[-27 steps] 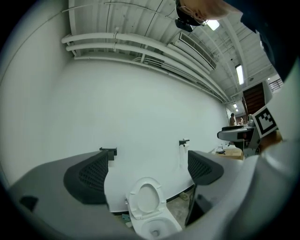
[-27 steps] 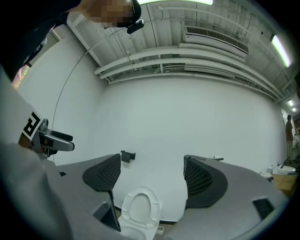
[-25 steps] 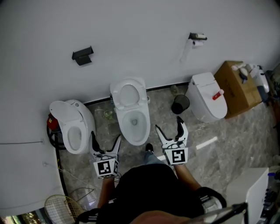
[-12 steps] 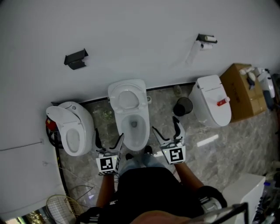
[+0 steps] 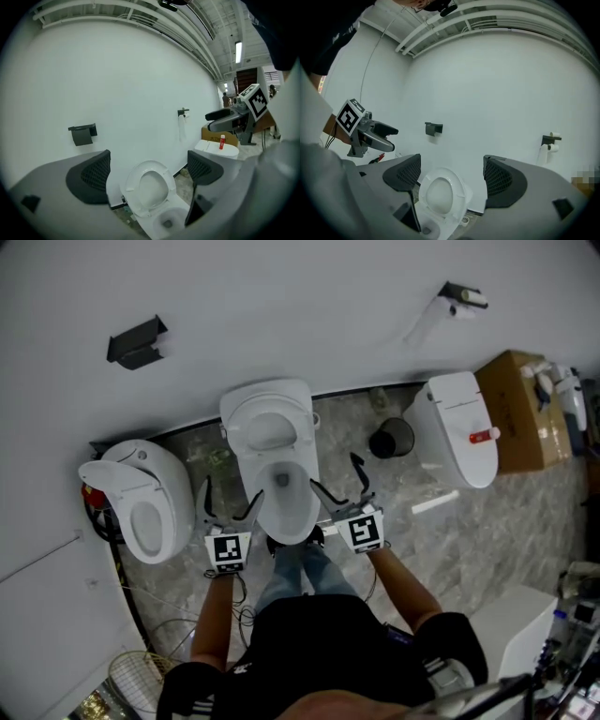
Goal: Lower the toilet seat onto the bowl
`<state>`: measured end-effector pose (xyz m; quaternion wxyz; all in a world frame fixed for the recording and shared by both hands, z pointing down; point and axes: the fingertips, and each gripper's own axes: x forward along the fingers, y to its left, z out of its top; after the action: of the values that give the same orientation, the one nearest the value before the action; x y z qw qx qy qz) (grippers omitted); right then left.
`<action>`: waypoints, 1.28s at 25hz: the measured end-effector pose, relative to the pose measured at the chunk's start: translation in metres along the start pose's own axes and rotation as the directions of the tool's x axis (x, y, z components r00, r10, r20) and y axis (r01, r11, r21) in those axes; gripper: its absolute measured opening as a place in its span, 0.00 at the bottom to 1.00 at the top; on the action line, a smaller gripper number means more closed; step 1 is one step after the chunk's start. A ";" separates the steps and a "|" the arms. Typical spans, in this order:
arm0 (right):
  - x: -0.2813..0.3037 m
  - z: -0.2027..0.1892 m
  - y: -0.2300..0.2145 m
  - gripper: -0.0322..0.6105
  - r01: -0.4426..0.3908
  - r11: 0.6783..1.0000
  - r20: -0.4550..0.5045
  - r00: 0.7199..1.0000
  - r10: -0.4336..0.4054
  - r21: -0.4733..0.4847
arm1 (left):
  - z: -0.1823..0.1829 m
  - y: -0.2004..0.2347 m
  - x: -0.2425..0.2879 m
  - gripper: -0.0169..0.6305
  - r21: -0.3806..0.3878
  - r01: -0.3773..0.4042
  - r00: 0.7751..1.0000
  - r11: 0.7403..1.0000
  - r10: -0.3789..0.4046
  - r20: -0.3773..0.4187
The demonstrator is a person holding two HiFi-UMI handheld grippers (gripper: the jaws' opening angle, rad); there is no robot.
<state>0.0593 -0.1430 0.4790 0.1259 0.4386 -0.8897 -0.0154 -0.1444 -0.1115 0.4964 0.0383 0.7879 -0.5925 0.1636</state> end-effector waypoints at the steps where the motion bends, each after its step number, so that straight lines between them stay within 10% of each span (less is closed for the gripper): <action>1: 0.012 -0.005 0.002 0.69 -0.006 1.000 -0.006 1.000 0.006 -0.005 | -0.007 0.004 0.010 0.82 0.009 0.006 1.000 1.000 -0.006 -0.014; 32: 0.291 -0.189 -0.023 0.62 -0.220 0.960 -0.396 0.908 0.137 -0.173 | -0.192 0.062 0.268 0.74 0.138 0.218 0.901 0.966 -0.145 -0.408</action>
<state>-0.0479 -0.3693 0.7195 0.3431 0.3336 -0.8780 -0.0140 -0.1779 -0.3278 0.7504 0.1004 0.7908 -0.4789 0.3676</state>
